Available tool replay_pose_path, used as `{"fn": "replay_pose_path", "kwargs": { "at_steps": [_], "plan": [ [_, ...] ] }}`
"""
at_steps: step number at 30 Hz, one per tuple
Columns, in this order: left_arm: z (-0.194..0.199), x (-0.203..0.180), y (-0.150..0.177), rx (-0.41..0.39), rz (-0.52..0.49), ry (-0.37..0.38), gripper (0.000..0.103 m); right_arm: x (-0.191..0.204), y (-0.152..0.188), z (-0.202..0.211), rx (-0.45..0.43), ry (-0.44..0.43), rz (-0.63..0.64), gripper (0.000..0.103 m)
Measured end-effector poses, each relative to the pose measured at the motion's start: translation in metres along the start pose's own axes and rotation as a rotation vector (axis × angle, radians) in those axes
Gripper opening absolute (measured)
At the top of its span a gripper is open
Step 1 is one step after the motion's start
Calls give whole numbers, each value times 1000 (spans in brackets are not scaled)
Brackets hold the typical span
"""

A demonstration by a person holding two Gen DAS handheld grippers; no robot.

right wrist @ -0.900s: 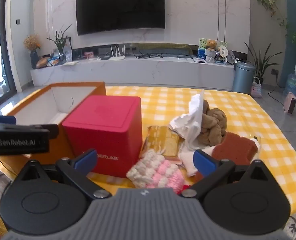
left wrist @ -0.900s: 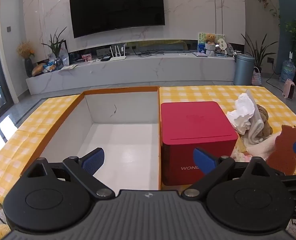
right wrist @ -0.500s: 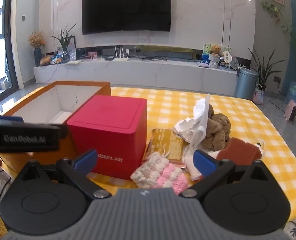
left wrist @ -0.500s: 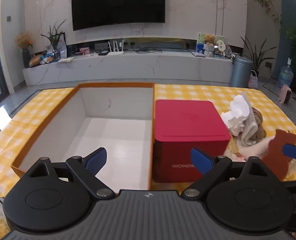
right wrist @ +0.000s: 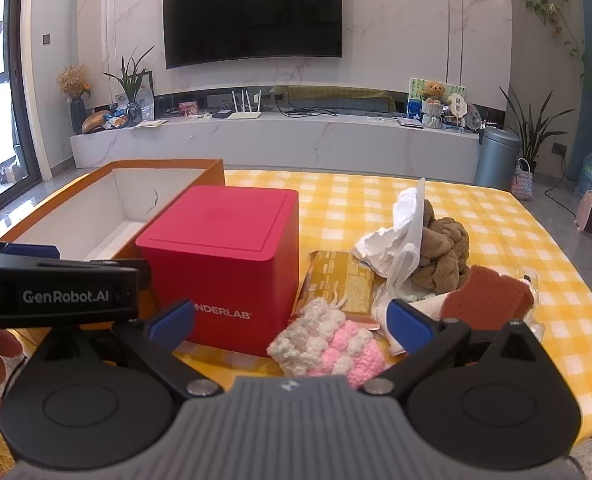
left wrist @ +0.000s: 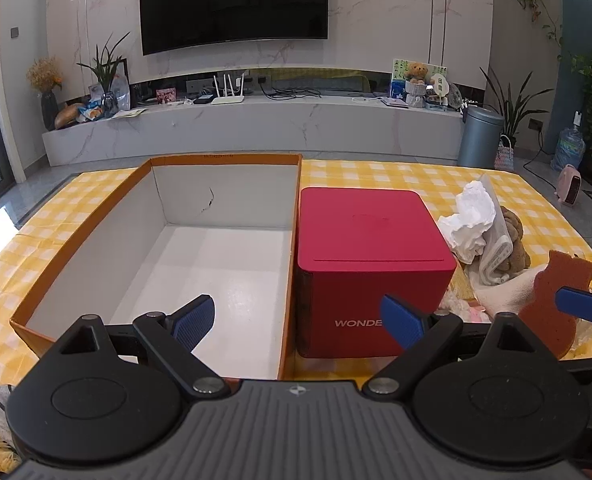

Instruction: Organize soft objects

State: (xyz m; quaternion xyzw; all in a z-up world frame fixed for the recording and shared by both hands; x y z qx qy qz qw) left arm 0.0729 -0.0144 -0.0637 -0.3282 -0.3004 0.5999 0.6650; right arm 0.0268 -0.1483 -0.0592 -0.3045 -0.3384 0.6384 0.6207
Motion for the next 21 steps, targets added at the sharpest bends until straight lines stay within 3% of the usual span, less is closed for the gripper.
{"fn": "replay_pose_path", "kwargs": {
  "at_steps": [21],
  "plan": [
    [-3, -2, 3, 7, -23, -19, 103, 1, 3, -2, 3, 3, 17, 100]
  ]
}}
Point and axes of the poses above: each gripper's, at about its wrist camera, not at the fingertips, and z roughly against the way its jaws point, x to its left, y to its underside, the point moved 9 cm from there along -z, roughly the way its jaws point, and after that the axes turned 1 degree about y, right-handed, at the moved point
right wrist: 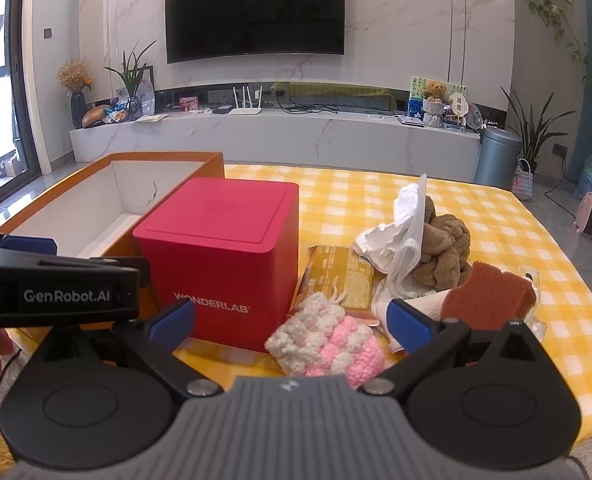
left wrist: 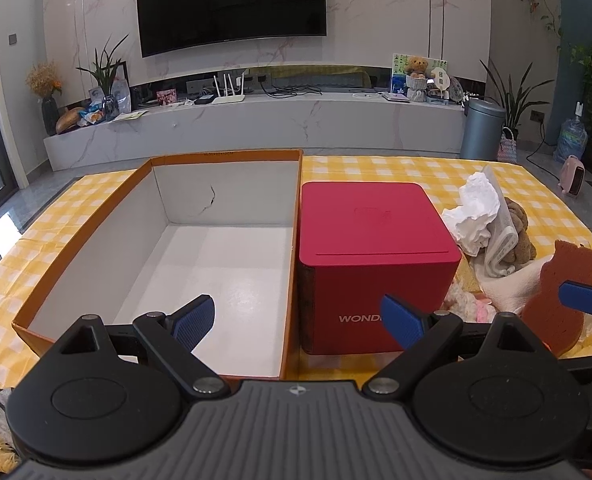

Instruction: Organize soft objects

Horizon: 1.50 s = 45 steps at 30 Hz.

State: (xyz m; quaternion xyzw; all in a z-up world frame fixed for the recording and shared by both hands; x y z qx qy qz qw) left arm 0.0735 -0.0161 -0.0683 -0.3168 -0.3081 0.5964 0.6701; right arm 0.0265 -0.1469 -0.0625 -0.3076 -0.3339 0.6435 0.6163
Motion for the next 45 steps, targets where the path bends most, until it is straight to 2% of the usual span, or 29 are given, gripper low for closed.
{"fn": "replay_pose_path", "kwargs": {
  "at_steps": [31, 38, 42, 45],
  "plan": [
    [3, 0, -1, -20, -26, -13, 103, 0, 2, 0, -2, 10, 10, 100],
    [9, -6, -6, -35, -25, 44, 103, -4, -1, 2, -15, 21, -1, 100],
    [12, -10, -12, -54, -36, 51, 103, -9, -7, 7, -33, 21, -18, 100],
    [14, -14, -19, -73, -44, 42, 103, -17, -11, 11, -55, 67, -14, 100]
  ]
}}
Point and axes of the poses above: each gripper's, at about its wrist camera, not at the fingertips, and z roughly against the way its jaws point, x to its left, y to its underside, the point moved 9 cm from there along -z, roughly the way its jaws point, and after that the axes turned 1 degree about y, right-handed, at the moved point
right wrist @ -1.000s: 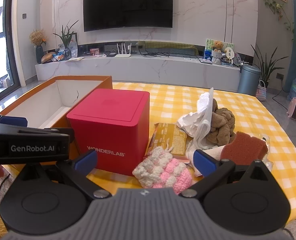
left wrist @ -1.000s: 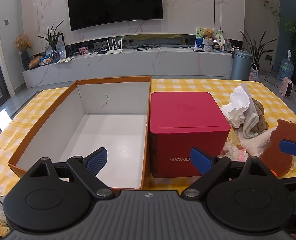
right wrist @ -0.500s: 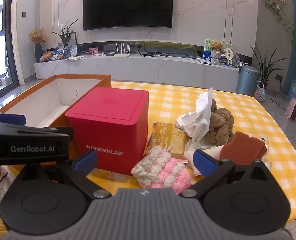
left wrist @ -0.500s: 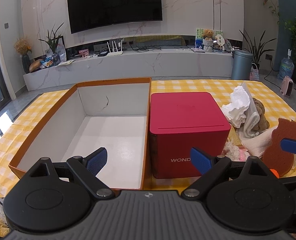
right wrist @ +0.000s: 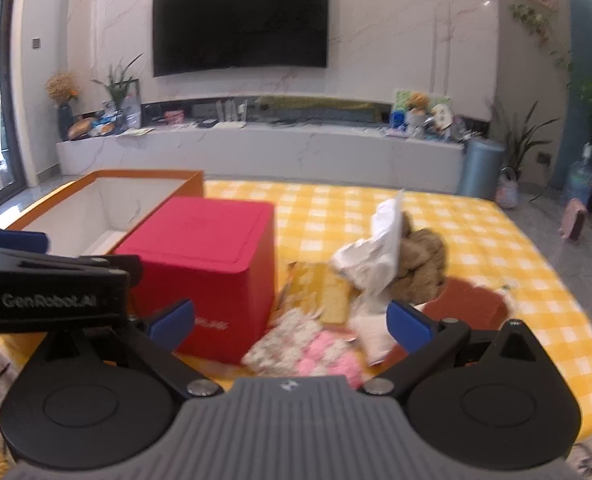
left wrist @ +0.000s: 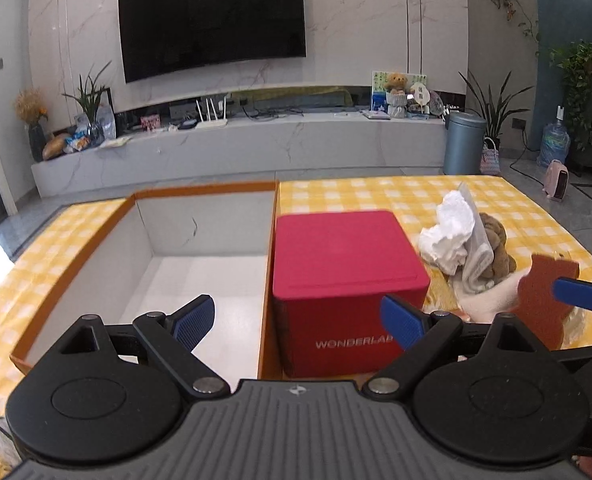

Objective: Organize soft objects
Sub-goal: 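Reach the right gripper to the brown bear-shaped sponge and close on it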

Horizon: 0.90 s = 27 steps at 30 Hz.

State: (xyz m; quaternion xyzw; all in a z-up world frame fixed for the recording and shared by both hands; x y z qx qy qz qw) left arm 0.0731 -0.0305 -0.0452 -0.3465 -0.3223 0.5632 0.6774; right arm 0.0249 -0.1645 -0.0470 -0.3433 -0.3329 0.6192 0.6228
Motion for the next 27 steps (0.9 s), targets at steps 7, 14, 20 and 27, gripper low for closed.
{"fn": "replay_pose_path", "kwargs": {
  "at_steps": [7, 14, 20, 27],
  "plan": [
    [1, -9, -23, 3, 6, 59, 103, -50, -15, 5, -32, 138, -19, 100],
    [-14, -18, -41, 14, 7, 64, 103, -114, -21, -24, 147, 274, -57, 100],
    [-25, -26, -19, 44, -10, 104, 103, -137, 5, -64, 326, 176, -198, 100],
    [-27, -37, -2, 51, -66, 112, 103, -140, 31, -70, 379, 133, -339, 100]
  ]
}}
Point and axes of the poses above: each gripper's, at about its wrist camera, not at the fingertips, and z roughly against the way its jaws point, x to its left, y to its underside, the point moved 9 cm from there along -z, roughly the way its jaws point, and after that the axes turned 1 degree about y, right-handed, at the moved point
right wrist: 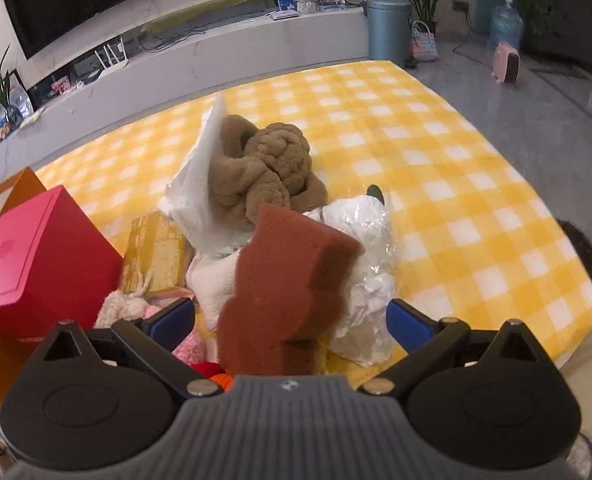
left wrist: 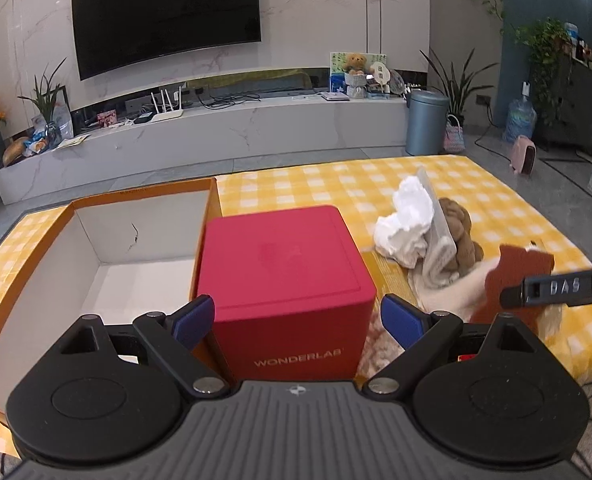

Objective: Organize soft objects
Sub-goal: 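Reach the right gripper to the brown bear-shaped sponge and close on it, then lift the brown sponge up with the right gripper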

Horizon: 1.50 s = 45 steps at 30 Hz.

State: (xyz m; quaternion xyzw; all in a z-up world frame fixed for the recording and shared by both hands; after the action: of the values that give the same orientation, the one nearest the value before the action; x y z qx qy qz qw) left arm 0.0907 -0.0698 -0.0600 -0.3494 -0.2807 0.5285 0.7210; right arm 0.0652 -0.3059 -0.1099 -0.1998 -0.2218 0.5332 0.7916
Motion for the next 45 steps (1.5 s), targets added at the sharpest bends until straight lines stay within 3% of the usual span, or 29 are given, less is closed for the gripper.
{"fn": "replay_pose_path", "kwargs": {
  "at_steps": [3, 5, 8, 10, 15, 18, 19, 20, 22, 25, 27, 29, 33, 35, 37, 41, 45],
  "plan": [
    [3, -2, 3, -2, -11, 11, 103, -4, 3, -9, 50, -19, -45, 100],
    [5, -3, 3, -6, -13, 11, 103, -5, 8, -14, 83, -12, -63, 93],
    [8, 2, 4, -5, -10, 1, 103, -11, 12, -5, 64, 11, -72, 93],
    [9, 5, 5, -5, -5, -4, 103, -14, 18, 6, 53, -16, -105, 93],
    [13, 6, 7, -18, -23, 6, 103, -12, 37, 1, 166, -126, -215, 87],
    [14, 5, 6, -28, -38, 2, 103, -8, 36, -15, 206, -114, -220, 86],
    [14, 5, 6, -28, -38, 2, 103, -5, 35, -19, 221, -120, -207, 79],
    [14, 5, 6, -28, -36, 2, 103, -1, 35, -22, 227, -132, -191, 62],
    [13, 5, 7, -19, -36, -3, 103, 3, 36, -23, 228, -129, -164, 45],
    [10, 7, 10, -6, -40, -17, 103, -3, 37, -11, 181, -136, -188, 38],
    [10, 9, 12, -2, -42, -21, 103, -5, 40, 4, 153, -138, -158, 37],
    [10, 11, 12, -1, -37, -24, 103, -4, 40, 19, 107, -89, -54, 37],
    [9, 14, 13, 4, -36, -27, 103, 9, 41, 35, 33, 148, 239, 37],
    [7, 14, 13, 5, -39, -30, 103, 18, 45, 31, 44, 201, 348, 37],
    [6, 13, 13, 8, -39, -30, 103, 26, 49, 21, 66, 182, 369, 38],
    [4, 13, 14, 11, -40, -30, 103, 30, 44, 7, 75, 147, 348, 54],
    [2, 12, 17, 18, -46, -29, 103, 29, 36, 1, 82, 29, 227, 55]
  ]
}}
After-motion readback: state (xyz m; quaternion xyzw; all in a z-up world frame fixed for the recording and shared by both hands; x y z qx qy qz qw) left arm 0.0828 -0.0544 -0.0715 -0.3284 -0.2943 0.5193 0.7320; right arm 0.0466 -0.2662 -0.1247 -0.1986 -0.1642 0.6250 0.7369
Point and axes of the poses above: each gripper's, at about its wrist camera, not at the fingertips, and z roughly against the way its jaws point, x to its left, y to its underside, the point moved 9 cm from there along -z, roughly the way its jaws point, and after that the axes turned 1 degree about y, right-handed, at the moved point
